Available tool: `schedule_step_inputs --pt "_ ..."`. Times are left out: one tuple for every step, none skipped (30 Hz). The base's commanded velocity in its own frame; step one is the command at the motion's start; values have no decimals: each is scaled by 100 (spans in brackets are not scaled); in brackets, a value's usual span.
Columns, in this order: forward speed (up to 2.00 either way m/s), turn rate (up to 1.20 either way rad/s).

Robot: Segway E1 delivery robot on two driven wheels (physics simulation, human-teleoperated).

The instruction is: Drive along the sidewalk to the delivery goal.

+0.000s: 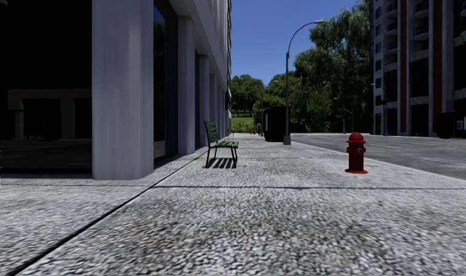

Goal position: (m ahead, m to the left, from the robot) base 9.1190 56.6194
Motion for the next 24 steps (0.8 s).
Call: schedule_step_inputs --pt "42 78" --pt "46 78" --pt "49 78" --pt "61 78" --pt "72 78" --pt "100 78" --pt "111 78" --pt "114 78" --pt "115 78" --pt "116 79" --pt "116 79" --pt "116 80" --pt "116 80" --pt "116 81" --pt "116 81" --pt "115 81" --pt "115 81" --pt "115 81" --pt "115 81" --pt "115 81" --pt "115 81" --pt "115 81" --pt "115 81" --pt "115 81"
